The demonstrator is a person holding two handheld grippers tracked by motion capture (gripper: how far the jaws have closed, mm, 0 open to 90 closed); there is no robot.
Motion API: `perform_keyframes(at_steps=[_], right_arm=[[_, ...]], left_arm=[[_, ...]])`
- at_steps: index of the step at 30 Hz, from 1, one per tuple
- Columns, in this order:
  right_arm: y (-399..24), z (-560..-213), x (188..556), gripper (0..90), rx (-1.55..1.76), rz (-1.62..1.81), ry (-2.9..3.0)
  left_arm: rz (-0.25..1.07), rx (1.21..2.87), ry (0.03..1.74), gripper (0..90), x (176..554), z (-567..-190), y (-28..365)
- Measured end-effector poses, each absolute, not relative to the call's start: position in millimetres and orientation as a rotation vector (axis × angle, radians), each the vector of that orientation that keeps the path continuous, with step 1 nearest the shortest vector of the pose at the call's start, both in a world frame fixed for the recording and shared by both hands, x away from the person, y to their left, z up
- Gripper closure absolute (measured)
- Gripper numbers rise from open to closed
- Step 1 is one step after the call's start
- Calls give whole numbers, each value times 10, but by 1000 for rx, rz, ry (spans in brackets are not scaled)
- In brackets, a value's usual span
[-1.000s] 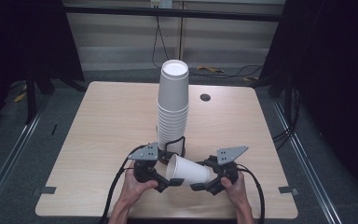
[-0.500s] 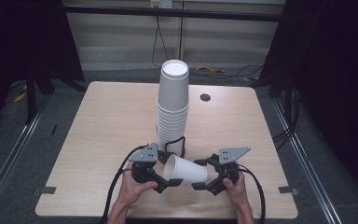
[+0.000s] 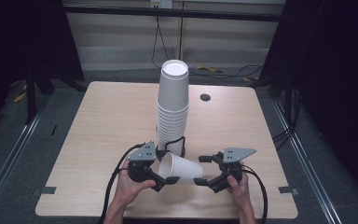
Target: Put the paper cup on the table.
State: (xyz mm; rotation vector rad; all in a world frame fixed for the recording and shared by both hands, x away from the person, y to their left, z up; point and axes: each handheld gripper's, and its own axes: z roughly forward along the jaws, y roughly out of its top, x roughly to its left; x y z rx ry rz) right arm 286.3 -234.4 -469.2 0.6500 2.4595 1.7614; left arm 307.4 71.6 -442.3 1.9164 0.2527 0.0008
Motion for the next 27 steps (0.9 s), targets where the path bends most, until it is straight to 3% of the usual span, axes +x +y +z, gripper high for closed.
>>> perform_keyframes(at_steps=[21, 27], right_arm=[[-2540, -4662, 2741, 129, 803, 1717, 2119], [-2592, -4695, 2665, 130, 901, 1571, 1954]], left_arm=[[35, 1986, 322, 90, 3036, -4376, 953], [36, 2000, 359, 89, 3059, -4369, 1071]])
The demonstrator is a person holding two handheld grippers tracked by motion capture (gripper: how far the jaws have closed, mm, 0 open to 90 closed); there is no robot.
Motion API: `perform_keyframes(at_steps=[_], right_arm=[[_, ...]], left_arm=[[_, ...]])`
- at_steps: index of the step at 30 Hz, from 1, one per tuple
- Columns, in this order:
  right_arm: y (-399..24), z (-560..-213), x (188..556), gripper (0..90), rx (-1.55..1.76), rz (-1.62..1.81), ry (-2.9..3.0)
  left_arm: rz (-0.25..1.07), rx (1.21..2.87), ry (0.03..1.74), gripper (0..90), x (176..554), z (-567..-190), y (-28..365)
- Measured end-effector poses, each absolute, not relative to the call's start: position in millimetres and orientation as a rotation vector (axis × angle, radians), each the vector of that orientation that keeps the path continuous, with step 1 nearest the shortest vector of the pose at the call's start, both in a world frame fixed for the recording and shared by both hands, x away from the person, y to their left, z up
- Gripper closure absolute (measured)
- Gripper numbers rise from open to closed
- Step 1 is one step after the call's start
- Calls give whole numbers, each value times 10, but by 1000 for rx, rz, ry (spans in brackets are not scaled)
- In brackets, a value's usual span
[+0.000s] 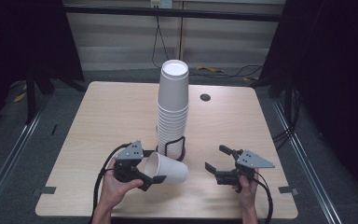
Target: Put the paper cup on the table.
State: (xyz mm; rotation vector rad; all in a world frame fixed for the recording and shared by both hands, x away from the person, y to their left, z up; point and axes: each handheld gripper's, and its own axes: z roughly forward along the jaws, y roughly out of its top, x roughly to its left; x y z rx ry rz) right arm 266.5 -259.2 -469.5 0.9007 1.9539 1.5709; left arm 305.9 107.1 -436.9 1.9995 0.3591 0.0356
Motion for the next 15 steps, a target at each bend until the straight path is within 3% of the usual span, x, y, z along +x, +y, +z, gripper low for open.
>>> perform_keyframes(at_steps=[15], right_arm=[[-2689, -4897, 2594, 134, 1099, 1500, 1625]], left_arm=[[74, 2099, 471, 87, 3108, -4346, 1343]])
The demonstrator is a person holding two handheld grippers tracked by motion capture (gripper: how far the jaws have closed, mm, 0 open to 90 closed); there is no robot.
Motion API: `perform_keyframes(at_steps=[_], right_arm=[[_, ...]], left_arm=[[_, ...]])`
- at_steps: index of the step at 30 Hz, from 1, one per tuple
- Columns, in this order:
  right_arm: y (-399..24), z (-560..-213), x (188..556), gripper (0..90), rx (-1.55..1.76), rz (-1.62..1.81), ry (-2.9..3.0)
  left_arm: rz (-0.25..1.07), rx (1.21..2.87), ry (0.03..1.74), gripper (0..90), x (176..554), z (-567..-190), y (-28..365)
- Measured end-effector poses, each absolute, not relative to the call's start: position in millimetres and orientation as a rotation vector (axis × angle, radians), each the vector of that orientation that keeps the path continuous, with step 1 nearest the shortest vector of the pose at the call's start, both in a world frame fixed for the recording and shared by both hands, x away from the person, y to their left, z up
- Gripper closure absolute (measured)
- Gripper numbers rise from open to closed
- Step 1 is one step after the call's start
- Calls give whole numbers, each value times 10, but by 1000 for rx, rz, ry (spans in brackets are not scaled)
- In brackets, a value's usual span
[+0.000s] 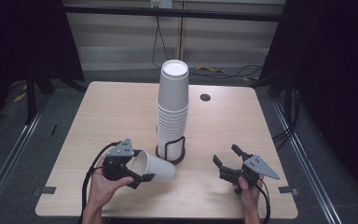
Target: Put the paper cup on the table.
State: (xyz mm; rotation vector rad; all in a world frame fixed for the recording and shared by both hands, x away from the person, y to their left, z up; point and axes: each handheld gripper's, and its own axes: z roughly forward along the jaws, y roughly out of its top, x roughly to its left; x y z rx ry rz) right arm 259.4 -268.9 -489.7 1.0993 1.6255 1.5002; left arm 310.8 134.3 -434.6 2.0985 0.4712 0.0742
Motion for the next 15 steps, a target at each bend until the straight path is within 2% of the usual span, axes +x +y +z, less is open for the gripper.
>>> perform_keyframes(at_steps=[6, 15], right_arm=[[-2666, -4976, 2579, 155, 1066, 1489, 1547], [-2616, -5037, 2518, 140, 1019, 1452, 1496]], left_arm=[[82, 2111, 521, 86, 3121, -4356, 1441], [100, 2172, 585, 86, 3235, -4308, 1572]])
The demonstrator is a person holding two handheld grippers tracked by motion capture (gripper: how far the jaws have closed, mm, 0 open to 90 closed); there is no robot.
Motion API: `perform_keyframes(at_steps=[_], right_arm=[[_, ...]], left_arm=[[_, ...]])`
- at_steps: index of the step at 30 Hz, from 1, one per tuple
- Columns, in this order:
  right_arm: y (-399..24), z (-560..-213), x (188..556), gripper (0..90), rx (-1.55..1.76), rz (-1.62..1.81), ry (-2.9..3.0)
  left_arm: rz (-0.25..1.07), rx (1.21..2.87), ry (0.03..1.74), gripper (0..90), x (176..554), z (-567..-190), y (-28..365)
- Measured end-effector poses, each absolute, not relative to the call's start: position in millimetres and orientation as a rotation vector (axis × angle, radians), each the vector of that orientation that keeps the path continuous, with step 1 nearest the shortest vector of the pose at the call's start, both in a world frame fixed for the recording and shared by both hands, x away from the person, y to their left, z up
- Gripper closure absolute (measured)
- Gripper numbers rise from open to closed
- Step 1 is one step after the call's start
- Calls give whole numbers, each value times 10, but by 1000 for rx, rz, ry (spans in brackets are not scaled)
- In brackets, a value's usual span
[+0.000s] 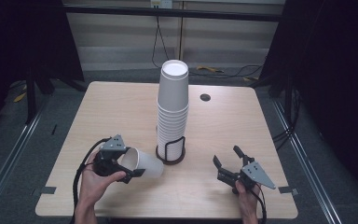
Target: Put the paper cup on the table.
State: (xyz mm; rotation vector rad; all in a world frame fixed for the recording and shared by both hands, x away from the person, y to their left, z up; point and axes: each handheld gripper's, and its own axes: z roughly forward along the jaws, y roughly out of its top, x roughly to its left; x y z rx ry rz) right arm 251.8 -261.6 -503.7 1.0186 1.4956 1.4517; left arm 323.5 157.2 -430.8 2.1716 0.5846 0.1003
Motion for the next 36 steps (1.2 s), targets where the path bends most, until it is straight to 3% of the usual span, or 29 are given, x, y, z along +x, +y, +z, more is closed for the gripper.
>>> perform_keyframes(at_steps=[11, 36], right_arm=[[-2618, -5039, 2514, 135, 1022, 1456, 1492], [-2623, -5039, 2515, 139, 1012, 1466, 1505]], left_arm=[[154, 2231, 652, 82, 3402, -4151, 1765], [162, 2503, 675, 79, 3966, -3975, 1568]])
